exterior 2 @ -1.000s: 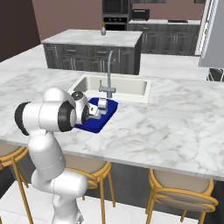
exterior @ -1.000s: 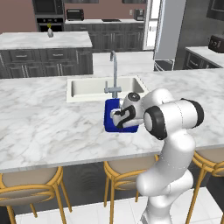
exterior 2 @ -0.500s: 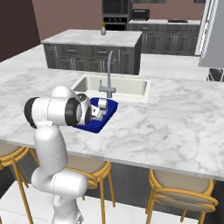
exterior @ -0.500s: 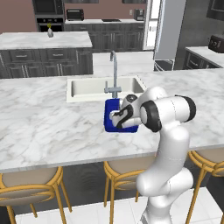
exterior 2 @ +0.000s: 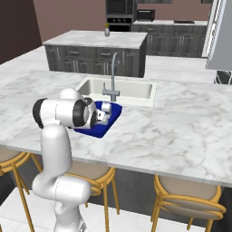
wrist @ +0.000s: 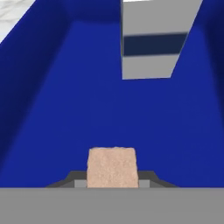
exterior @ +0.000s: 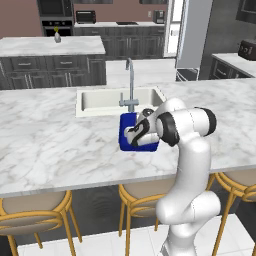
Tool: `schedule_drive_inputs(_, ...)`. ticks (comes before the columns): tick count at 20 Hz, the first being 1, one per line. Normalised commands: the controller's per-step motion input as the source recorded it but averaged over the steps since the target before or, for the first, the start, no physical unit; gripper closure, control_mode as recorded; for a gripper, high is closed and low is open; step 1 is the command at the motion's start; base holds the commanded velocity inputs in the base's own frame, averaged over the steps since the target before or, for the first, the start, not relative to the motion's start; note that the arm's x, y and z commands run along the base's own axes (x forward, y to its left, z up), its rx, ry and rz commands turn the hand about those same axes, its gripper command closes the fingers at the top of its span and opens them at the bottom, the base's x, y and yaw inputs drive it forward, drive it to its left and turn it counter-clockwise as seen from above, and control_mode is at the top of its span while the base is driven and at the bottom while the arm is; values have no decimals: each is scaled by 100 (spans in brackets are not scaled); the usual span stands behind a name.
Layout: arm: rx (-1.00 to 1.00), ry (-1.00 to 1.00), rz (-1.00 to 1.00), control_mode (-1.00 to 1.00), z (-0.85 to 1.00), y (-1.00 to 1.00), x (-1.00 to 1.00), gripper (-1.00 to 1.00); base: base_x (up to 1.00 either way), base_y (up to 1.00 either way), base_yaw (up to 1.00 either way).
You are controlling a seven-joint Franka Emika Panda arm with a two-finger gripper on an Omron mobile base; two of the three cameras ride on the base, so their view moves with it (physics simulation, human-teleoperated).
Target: Take out the milk from the fridge and place it on the tray on the counter. Then take the sugar cube near the tray and place it in the tray.
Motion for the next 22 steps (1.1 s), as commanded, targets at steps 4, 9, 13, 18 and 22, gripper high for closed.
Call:
schedule_drive_inputs(4, 0, 0, 1, -100, -8, 0, 18, 100, 0, 0, 0)
schedule_drive_inputs(9, 0, 0, 0, -100, -4, 0, 13, -100, 0, 0, 0)
schedule_drive_inputs(13, 0, 0, 0, -100, -1, 0, 2, -100, 0, 0, 0)
schedule_drive_inputs(18, 0, 0, 0, -100, 0, 0, 0, -100, 0, 0, 0)
schedule_drive_inputs(22, 0, 0, 0, -100, 25, 0, -9, -100, 0, 0, 0)
